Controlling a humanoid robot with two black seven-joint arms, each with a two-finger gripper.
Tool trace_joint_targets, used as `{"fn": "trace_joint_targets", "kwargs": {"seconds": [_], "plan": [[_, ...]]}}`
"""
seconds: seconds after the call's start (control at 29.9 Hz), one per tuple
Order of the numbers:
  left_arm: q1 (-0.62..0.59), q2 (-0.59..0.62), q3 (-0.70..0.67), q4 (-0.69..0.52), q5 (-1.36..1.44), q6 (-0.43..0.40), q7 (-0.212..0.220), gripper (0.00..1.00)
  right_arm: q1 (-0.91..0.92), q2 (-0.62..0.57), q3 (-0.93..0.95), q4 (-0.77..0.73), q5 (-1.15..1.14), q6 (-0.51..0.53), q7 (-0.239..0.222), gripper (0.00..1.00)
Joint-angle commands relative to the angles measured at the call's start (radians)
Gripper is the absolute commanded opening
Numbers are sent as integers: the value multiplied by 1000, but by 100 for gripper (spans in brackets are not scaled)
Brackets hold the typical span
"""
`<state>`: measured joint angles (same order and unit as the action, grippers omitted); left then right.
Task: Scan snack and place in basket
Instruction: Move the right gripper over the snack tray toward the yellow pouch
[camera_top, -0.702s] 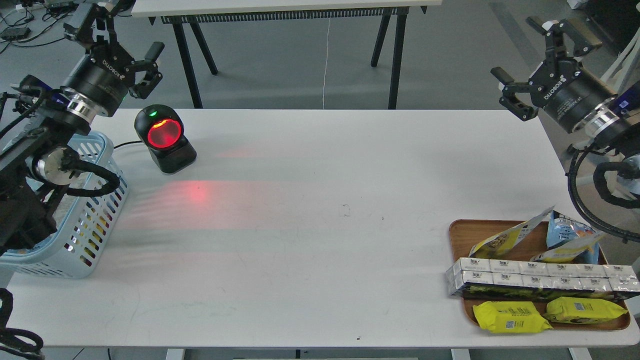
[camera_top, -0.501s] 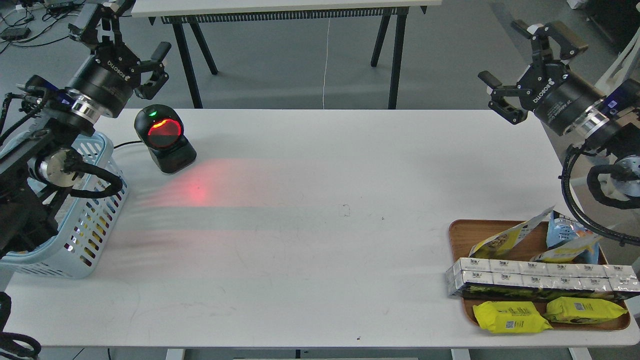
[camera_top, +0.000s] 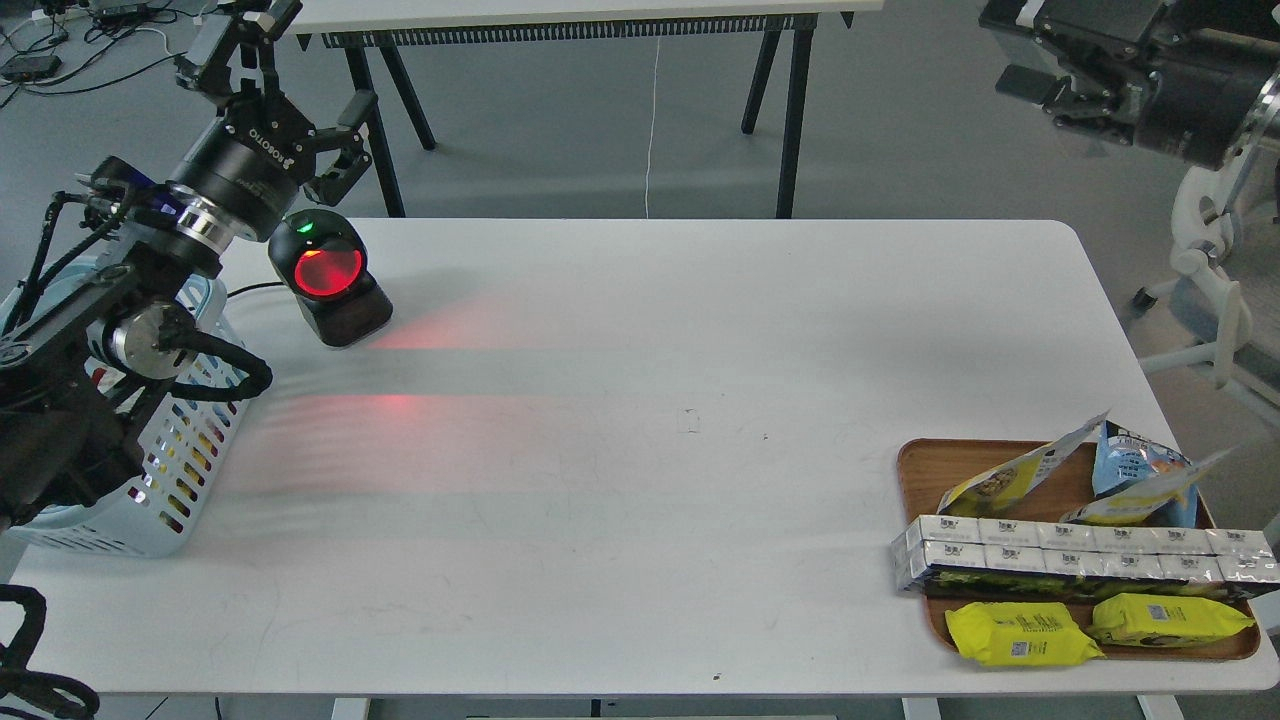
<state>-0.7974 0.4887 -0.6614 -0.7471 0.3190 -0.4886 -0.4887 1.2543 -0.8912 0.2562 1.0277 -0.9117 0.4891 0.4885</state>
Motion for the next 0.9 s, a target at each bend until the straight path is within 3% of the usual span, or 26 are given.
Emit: {"fn": "trace_joint_targets", "kwargs": {"seconds": [0.0,0.23,0.37,0.47,0.87], "plan": [[0,-7,-1,0,-1,0,0,100,91,-26,-2,89,-250,0,0,98],[4,5,-1,0,-1,0,0,100,105,-136,-2,504,-666,0,0,98],[10,2,0,0,-3,0,0,100,96,-179,-2,670,-944,0,0,98],[10,-6,5,0,-3,0,0,100,77,-196,-3,707,-1122,0,0,98],[6,-7,11,0,2,0,0,100,68,-196,-261,707,-1270,0,0,98]]}}
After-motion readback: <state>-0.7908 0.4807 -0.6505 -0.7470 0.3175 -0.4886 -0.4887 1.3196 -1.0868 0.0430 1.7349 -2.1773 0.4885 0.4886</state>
